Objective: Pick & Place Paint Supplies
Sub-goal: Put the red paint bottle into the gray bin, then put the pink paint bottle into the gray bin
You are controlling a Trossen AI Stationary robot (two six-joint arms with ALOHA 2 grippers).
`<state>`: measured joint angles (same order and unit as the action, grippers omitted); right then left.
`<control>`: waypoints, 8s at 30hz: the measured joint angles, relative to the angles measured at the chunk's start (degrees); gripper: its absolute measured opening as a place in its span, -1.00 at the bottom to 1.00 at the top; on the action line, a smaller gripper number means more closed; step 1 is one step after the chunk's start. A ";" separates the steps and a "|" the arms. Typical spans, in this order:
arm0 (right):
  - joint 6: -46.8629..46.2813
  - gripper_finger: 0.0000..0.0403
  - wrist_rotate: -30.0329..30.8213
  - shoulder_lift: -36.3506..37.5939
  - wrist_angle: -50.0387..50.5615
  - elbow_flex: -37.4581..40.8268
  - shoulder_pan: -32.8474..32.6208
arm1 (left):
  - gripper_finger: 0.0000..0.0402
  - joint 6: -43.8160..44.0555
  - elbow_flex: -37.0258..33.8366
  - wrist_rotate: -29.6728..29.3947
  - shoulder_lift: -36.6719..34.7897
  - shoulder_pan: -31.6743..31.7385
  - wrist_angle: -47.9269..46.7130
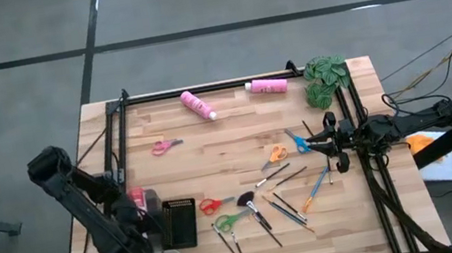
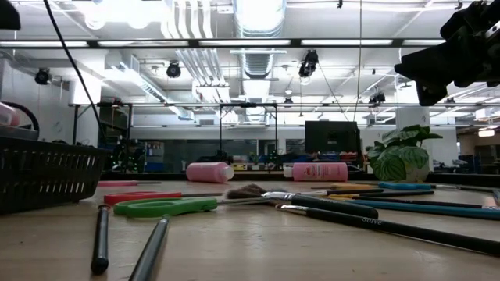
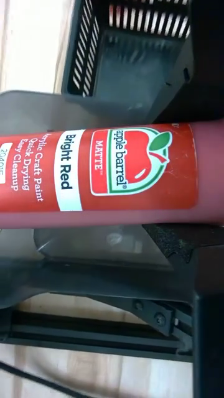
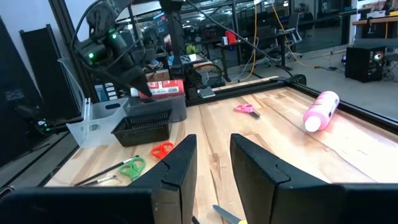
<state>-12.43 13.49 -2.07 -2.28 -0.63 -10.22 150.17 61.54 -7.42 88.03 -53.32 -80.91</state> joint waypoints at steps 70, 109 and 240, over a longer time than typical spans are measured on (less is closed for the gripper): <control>0.00 -0.53 0.01 0.00 0.00 0.01 0.00 | 0.47 -8.34 1.08 -24.32 -8.27 29.49 -2.91; 0.00 -0.53 0.00 0.01 0.00 0.01 0.00 | 0.47 -53.65 18.18 2.58 19.72 84.22 41.98; 0.00 -0.53 0.00 0.00 0.00 0.01 -0.01 | -0.13 -9.42 11.57 7.95 -5.80 5.24 -8.55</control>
<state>-12.43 13.49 -2.07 -2.28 -0.62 -10.23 140.75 73.10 0.52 82.23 -48.08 -89.46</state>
